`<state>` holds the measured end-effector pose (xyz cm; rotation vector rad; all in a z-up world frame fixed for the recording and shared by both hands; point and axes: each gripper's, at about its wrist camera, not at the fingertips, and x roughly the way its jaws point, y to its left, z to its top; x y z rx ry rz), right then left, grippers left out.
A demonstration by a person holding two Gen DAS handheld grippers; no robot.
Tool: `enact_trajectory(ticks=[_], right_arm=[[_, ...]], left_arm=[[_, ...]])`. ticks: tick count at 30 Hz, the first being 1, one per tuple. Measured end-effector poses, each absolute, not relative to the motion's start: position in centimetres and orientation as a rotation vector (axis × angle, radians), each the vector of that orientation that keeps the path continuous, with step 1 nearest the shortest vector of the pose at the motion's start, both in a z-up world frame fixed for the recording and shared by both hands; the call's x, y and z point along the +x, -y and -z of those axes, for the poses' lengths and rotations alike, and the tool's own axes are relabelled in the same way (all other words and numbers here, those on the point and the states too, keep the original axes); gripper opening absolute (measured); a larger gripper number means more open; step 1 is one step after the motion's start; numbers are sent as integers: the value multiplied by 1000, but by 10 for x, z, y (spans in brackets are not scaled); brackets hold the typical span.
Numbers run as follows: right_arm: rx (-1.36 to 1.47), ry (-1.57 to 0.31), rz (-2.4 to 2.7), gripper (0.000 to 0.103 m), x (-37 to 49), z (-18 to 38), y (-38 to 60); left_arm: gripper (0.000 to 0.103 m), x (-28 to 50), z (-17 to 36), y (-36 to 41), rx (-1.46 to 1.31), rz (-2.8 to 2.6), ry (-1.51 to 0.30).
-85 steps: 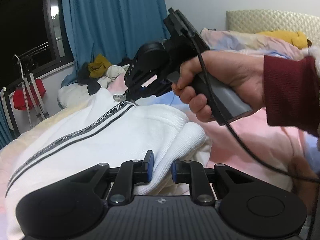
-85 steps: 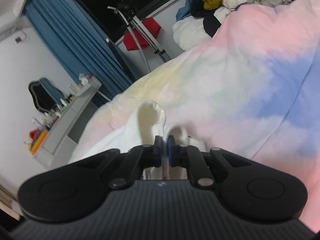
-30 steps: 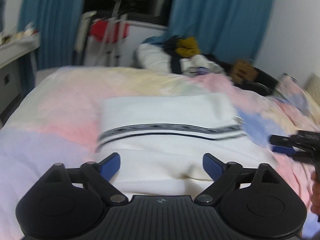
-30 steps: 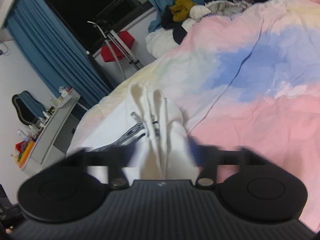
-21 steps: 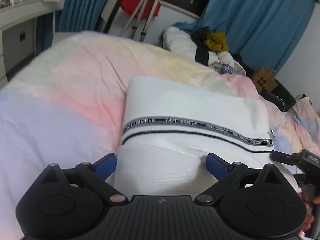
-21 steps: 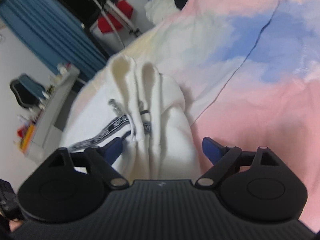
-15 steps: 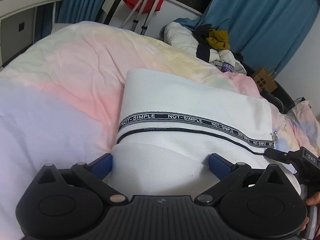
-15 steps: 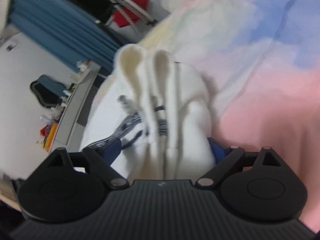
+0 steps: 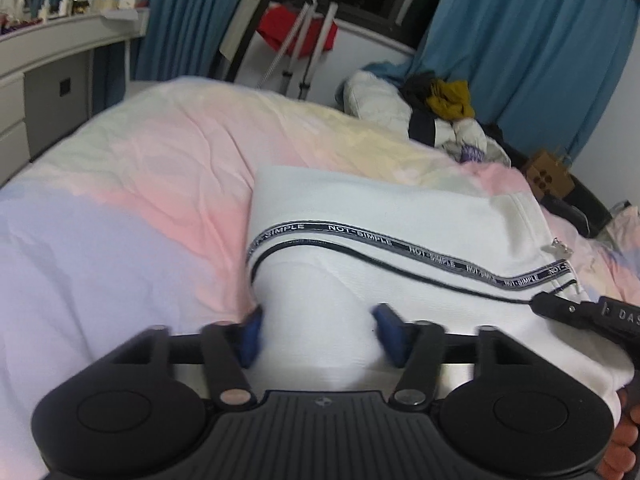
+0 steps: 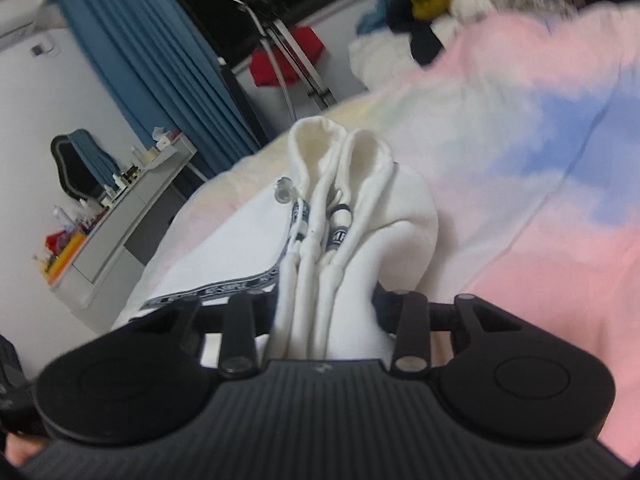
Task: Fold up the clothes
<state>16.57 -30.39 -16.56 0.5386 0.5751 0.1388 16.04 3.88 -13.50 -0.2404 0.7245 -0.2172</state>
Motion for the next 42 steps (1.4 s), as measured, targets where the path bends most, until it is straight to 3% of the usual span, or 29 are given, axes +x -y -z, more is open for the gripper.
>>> enact_trajectory(ticks=[5,11,18,25,31,33,35,42], right_arm=[[522,-460,-138,36,144,124,298],[560,-270,-118,36,112,60,337],[686,-104,11,36,92,36,453],[820,-66,191,36,98,89,582],[956,-163,405,36,104,196,661],[1025,-179,439,35,103,233,671],[1062,-174,449,36,101,257,677],[1129,-169,473,44,88,256,676]], left_arm=[[29,143,102,-31,-257,239,-662],[29,137,42,15,-272,334,-564],[30,186,-16,159,-192,489,-486],[30,269,24,348,-87,664,-566],[31,303,125,471,58,771,-726],[42,301,150,484,113,777,-688],[45,293,158,489,127,794,-644],[50,285,141,451,141,827,-622]])
